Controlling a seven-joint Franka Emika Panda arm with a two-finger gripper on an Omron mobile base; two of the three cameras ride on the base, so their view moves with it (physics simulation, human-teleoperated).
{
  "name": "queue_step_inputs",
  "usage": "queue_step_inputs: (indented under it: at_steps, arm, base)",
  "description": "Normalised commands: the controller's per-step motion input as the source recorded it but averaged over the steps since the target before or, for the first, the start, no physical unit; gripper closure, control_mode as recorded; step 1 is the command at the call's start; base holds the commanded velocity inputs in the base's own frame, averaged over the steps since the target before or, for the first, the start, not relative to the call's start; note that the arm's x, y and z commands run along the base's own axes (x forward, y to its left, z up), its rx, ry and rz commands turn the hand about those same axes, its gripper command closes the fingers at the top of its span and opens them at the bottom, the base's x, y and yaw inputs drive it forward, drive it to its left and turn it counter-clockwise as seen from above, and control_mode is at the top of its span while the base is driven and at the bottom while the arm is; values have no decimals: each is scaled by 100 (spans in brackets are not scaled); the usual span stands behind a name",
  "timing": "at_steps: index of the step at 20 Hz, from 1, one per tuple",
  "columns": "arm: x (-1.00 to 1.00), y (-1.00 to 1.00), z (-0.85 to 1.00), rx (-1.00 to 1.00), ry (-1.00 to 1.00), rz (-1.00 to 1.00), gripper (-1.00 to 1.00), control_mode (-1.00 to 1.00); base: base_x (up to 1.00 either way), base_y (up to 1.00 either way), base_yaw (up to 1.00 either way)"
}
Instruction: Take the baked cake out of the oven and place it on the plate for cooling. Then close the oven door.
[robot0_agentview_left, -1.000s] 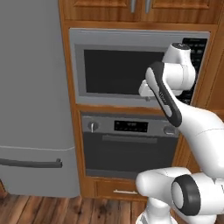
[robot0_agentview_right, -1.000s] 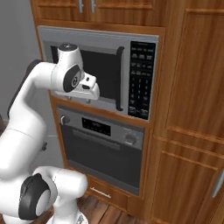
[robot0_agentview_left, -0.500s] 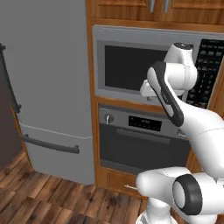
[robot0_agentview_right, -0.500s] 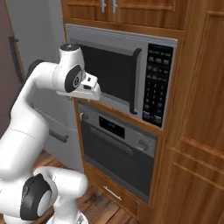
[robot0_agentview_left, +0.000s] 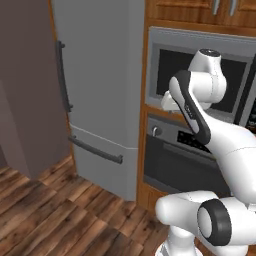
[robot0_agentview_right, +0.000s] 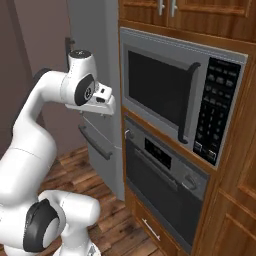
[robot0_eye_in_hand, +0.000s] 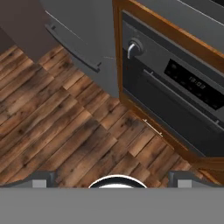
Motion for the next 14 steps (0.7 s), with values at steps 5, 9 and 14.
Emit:
queue_step_inputs:
  at_steps: [5,9,14]
  arm:
    - [0,0,0,0,0,0,-100,100]
    - [0,0,0,0,0,0,-100,100]
    - [0,0,0,0,0,0,-100,100]
  base:
    - [-31,-63,19]
    - [-35,-71,0]
    - [-11,-44,0]
